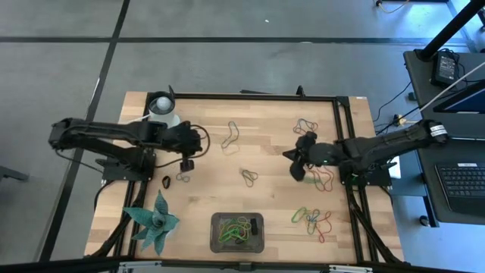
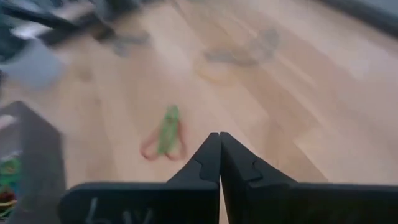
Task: Pick and place rubber bands into bin
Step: Put the red rubber band into the black bin
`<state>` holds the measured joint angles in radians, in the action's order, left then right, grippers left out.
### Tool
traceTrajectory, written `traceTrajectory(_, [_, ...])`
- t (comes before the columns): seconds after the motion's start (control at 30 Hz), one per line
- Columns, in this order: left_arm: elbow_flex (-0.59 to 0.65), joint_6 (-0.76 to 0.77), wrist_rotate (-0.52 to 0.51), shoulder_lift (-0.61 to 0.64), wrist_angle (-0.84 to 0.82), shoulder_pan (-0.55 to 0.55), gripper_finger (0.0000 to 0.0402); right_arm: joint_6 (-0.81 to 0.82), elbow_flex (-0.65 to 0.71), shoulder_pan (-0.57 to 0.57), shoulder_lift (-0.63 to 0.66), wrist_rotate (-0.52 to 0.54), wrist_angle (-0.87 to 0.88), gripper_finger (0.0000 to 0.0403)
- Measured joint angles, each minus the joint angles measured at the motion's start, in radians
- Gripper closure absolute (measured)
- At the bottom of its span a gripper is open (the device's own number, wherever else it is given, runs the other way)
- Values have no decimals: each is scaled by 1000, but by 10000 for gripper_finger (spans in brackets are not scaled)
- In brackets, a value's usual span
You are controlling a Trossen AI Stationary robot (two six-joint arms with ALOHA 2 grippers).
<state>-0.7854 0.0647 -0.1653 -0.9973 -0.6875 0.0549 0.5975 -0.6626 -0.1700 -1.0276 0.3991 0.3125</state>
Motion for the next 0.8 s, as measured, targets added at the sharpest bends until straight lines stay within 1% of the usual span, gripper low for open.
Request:
traceTrajectory(0.13, [57,1,11,55,27,23,398,242,-189,30,-93,-13,426,401])
traceTrajectory(0.2, [69,0,11,65,30,29,398,352,-266,44,-135,-42,631,401])
traceTrajectory(0.3, [84,0,11,71,41,35,398,490,-324,59,-179,-100,839,395])
traceTrajectory(0.43, [100,0,11,69,59,35,398,671,-325,62,-214,-181,1017,387])
traceTrajectory(0.5, [108,0,13,69,78,35,398,734,-308,62,-222,-228,1070,383])
traceTrajectory(0.57, [110,0,28,69,85,35,398,766,-276,62,-223,-269,1075,377])
traceTrajectory(0.7, [110,0,30,69,95,35,398,812,-198,68,-223,-319,1021,360])
traceTrajectory(0.8, [110,0,30,69,95,35,398,816,-127,84,-223,-342,950,342])
